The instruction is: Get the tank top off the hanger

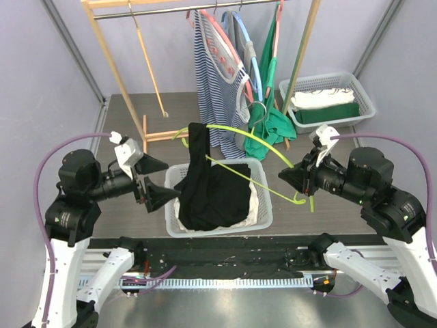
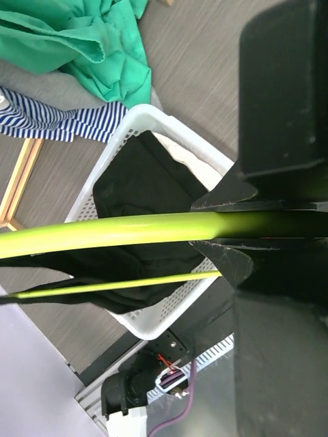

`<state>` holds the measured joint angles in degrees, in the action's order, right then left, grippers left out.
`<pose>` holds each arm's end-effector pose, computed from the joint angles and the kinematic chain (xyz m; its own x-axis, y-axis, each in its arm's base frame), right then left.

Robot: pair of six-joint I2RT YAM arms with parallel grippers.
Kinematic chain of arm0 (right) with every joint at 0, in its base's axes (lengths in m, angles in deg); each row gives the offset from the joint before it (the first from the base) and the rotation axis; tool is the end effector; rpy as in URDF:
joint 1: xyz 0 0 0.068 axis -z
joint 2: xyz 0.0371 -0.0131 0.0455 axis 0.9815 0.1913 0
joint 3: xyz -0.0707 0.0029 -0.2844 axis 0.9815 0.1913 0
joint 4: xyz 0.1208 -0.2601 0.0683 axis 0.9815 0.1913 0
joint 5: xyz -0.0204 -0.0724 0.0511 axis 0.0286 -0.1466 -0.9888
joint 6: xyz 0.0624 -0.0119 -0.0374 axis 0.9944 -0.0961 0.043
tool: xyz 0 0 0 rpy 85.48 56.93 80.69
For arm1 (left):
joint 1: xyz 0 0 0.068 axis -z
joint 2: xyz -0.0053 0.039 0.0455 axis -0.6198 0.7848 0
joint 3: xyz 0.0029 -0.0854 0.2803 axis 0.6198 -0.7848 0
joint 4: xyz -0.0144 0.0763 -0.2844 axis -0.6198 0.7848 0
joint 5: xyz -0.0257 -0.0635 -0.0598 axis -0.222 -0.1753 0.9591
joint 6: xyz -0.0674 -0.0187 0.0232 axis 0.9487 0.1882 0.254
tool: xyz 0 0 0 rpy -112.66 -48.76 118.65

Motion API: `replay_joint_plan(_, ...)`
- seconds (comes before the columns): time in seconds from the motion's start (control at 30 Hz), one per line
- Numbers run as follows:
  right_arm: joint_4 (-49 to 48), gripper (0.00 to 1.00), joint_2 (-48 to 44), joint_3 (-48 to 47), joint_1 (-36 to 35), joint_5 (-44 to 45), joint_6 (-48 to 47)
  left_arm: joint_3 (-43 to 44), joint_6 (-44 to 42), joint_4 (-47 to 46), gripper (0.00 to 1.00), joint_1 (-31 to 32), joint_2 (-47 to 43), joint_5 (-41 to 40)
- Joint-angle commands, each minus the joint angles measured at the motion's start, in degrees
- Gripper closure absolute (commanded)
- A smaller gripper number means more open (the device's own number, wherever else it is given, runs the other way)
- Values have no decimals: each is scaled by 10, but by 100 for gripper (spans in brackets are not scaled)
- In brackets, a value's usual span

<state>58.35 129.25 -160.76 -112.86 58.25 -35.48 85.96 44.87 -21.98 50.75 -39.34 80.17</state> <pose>0.1061 0.0905 0.4680 -0.3330 -0.1073 -0.9368 -0.7132 0.6786 0.1758 0.1066 -0.0746 0.4610 -0.2506 0.0711 -0.9655 0.8922 0.4040 -0.2018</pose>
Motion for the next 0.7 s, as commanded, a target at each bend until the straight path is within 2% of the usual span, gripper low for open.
replay_joint_plan(0.0,-63,99,13,-16,1,16,38,-2,131,-152,0,-3,9,-131)
replay_joint_plan(0.17,-74,99,19,-17,1,-1,47,33,138,-146,0,-3,30,-177)
replay_joint_plan(0.43,-73,99,18,-11,1,-11,45,-115,162,-147,0,12,-32,-147)
replay_joint_plan(0.67,-80,99,18,-10,1,-28,54,-145,171,-198,0,70,-19,-179)
